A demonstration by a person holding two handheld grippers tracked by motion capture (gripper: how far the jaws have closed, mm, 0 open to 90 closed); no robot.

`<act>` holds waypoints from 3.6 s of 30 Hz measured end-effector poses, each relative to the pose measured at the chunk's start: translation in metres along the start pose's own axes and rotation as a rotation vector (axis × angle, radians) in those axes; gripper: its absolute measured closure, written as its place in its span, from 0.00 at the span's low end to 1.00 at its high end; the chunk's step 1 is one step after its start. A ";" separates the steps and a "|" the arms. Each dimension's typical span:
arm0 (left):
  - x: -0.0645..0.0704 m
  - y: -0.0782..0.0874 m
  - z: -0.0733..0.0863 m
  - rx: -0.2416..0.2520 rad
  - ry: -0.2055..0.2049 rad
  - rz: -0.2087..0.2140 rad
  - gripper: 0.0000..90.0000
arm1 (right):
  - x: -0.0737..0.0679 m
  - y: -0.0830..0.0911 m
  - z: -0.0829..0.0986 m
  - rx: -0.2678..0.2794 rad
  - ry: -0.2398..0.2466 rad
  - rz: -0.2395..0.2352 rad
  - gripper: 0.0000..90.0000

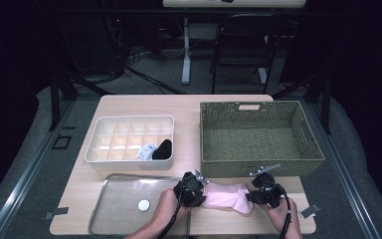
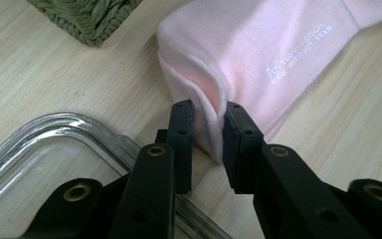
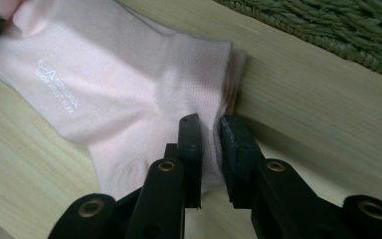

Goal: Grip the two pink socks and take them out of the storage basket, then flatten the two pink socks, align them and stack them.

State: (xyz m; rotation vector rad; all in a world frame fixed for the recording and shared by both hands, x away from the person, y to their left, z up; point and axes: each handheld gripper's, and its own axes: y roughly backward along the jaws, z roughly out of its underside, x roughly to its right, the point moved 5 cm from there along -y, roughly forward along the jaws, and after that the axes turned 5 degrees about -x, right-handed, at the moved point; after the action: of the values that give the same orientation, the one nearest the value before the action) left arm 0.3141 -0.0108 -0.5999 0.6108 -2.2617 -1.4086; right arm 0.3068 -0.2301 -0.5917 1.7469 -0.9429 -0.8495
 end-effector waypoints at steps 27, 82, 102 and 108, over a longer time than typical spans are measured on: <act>-0.001 0.000 0.000 0.020 0.017 0.027 0.87 | -0.018 0.027 -0.005 0.097 -0.013 -0.122 0.89; 0.009 -0.004 -0.002 0.064 0.035 0.083 0.89 | -0.054 0.023 -0.023 0.146 0.082 -0.203 0.89; 0.010 -0.005 -0.003 0.070 0.042 0.086 0.88 | -0.068 0.004 -0.033 0.128 0.084 -0.152 0.89; 0.009 -0.005 -0.002 0.072 0.055 0.084 0.87 | -0.077 -0.002 -0.036 0.101 0.113 -0.097 0.89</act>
State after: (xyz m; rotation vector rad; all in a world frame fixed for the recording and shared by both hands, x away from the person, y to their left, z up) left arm 0.3088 -0.0194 -0.6024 0.5635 -2.2749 -1.2605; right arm 0.3023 -0.1475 -0.5725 1.9202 -0.8443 -0.7668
